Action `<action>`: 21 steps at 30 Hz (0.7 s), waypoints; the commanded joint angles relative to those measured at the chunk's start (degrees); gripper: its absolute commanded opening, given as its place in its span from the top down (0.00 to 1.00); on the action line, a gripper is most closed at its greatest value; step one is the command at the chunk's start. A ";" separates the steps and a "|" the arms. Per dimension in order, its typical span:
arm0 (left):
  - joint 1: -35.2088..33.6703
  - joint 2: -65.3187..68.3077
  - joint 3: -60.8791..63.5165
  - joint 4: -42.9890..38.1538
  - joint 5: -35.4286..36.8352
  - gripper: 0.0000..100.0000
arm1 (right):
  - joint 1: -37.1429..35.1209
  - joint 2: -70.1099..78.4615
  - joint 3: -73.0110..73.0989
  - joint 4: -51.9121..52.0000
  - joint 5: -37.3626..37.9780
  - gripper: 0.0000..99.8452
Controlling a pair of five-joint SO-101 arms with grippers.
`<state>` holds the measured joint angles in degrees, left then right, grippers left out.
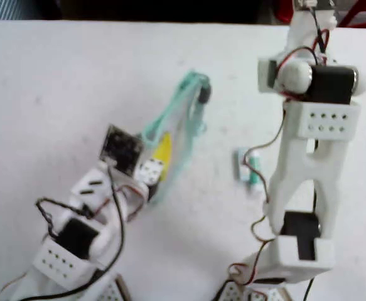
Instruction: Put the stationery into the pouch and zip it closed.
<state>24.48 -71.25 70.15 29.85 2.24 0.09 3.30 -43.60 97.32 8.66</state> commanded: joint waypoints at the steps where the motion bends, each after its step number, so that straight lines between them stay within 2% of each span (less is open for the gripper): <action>1: -0.66 0.04 -1.05 1.32 0.53 0.97 | 3.47 -7.96 8.79 1.10 5.89 0.63; 3: -1.54 0.04 -1.05 1.32 0.62 0.97 | 5.32 -9.45 14.42 1.10 9.23 0.66; 8: -2.51 0.04 -1.05 1.32 0.53 0.97 | 8.57 -9.54 31.65 -3.91 18.29 0.98; 9: -2.51 0.04 -1.05 1.41 0.53 0.97 | 9.36 -9.71 35.43 -5.58 19.16 0.99; 11: -2.42 0.04 -0.44 1.49 0.53 0.94 | 9.89 -9.63 41.85 -8.84 19.60 0.93; 15: -1.71 -0.04 1.41 1.05 0.97 0.81 | 9.45 -9.63 52.57 -17.19 17.05 0.84; 18: -0.66 -0.04 1.67 1.05 2.29 0.80 | 7.52 -9.54 58.90 -23.52 13.54 0.81; 21: -0.13 -0.04 1.67 1.05 2.20 0.80 | 4.00 -9.54 63.82 -29.05 11.43 0.83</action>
<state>23.08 -70.37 72.09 30.73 3.65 8.18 -4.18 15.65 75.08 22.81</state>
